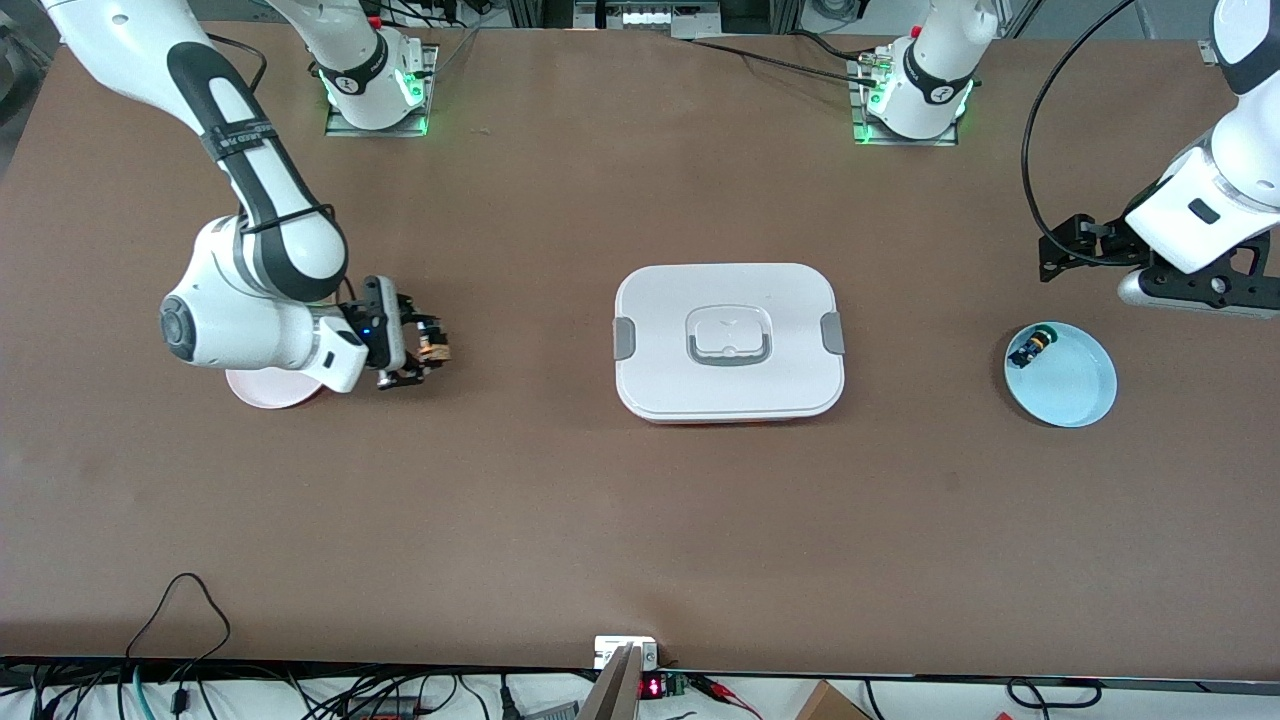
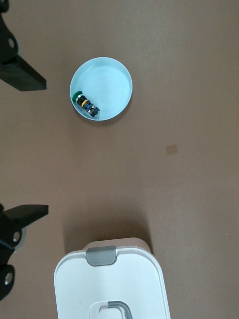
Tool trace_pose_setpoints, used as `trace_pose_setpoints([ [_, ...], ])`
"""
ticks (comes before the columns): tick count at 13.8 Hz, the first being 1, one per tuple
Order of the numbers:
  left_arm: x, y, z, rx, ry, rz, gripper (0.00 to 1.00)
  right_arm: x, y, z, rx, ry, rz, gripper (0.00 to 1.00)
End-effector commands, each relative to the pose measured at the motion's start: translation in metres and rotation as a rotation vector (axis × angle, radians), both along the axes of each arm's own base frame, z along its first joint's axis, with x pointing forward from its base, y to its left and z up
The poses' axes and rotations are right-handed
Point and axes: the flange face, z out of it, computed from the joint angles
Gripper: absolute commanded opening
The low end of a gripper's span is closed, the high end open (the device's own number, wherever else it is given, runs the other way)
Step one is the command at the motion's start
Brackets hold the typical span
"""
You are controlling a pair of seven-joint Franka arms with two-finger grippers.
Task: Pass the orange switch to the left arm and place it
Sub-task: 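Lift the switch over the box with the right gripper while the left gripper approaches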
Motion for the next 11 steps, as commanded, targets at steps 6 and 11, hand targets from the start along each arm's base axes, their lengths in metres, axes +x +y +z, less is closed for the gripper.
trace_pose_setpoints([
  [6,0.004,-0.023,-0.017,-0.089,0.085,-0.015,1.00,-0.007,0.153,0.081,0.394,0.148,-0.169,0.00],
  [11,0.013,-0.043,-0.042,-0.352,0.163,0.031,1.00,-0.016,0.227,0.110,0.640,0.227,-0.289,0.00],
])
